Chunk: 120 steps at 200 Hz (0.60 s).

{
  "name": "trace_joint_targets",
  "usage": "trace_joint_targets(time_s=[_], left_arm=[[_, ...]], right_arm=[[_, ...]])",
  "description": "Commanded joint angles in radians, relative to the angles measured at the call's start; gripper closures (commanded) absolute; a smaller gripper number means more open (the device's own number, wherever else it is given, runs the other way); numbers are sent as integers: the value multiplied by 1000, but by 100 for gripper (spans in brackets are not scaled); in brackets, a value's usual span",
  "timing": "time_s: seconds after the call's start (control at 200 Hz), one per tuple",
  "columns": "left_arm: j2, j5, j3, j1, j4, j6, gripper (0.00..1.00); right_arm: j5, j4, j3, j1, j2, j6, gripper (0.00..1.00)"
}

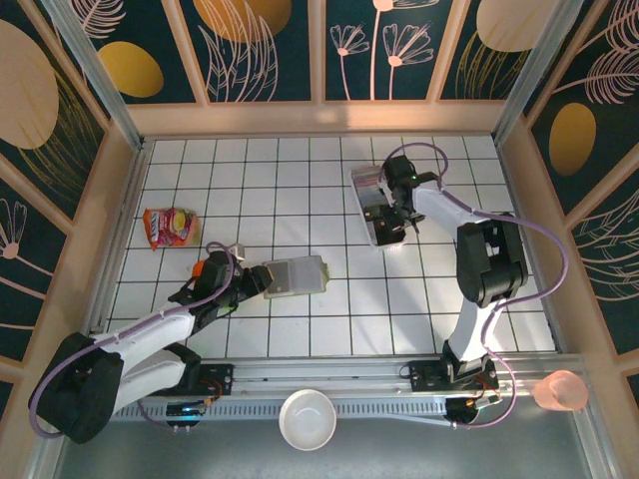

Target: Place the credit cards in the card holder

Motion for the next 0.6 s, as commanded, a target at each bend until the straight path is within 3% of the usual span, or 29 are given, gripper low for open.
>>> trace_joint_targets(time_s=[0.0, 0.215, 0.375, 0.596], left_arm=[[-1, -8, -12, 4, 18, -9, 60], [-6, -11, -18, 4, 18, -9, 60], [-6, -13, -20, 4, 17, -9, 60], [-4, -10, -17, 4, 19, -9, 60]], right_arm=[[32, -4, -6, 11, 37, -3, 49], [53, -13, 14, 14, 83, -6, 47], [101, -8, 25, 16, 81, -6, 53], [127, 13, 19, 18, 24, -12, 55]])
